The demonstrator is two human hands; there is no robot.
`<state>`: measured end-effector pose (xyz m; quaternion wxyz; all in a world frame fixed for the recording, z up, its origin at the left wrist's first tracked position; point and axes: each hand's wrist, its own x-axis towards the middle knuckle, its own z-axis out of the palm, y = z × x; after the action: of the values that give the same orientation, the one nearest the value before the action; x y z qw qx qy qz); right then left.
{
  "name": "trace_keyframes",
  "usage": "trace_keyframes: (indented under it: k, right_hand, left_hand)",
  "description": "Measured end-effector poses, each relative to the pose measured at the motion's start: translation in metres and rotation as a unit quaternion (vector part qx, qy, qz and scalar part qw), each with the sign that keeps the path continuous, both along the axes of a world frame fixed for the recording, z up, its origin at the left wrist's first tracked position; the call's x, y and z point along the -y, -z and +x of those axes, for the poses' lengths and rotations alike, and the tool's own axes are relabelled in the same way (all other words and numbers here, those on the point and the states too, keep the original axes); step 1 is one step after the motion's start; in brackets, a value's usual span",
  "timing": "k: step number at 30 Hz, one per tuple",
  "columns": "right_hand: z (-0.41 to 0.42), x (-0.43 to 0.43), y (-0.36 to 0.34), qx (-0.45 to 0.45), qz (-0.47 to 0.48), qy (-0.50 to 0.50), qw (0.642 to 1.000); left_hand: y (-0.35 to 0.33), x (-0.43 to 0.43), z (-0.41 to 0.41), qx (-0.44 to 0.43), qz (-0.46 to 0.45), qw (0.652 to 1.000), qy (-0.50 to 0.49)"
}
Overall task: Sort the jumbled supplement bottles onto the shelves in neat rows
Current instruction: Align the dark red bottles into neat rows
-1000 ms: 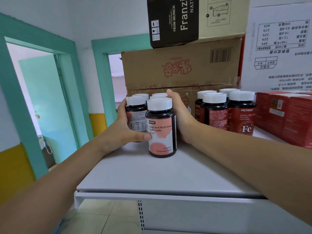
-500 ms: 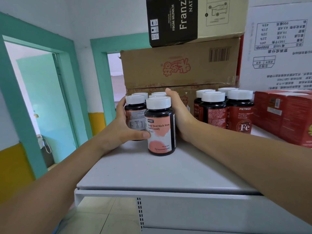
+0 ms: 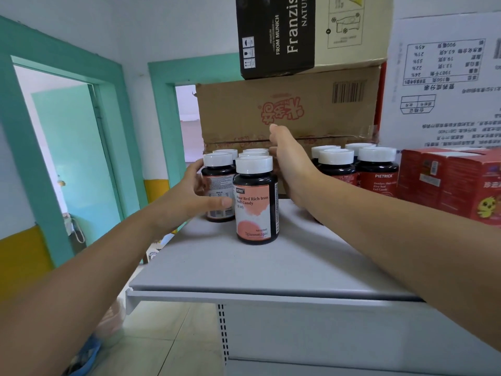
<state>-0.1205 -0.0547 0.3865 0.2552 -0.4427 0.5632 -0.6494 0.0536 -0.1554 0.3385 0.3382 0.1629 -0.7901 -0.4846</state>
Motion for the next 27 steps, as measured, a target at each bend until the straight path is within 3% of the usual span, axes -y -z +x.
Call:
trace_keyframes:
  k: [17,27]
  right_hand:
    - [0.009,-0.015,0.009,0.039,0.001,-0.032,0.999]
    - [0.015,-0.024,0.004,0.002,0.011,-0.031,0.999]
  left_hand:
    - [0.004,-0.008,0.003,0.053,-0.030,0.998,-0.009]
    - [-0.004,-0.008,0.010,0.148,-0.044,0.988,-0.025]
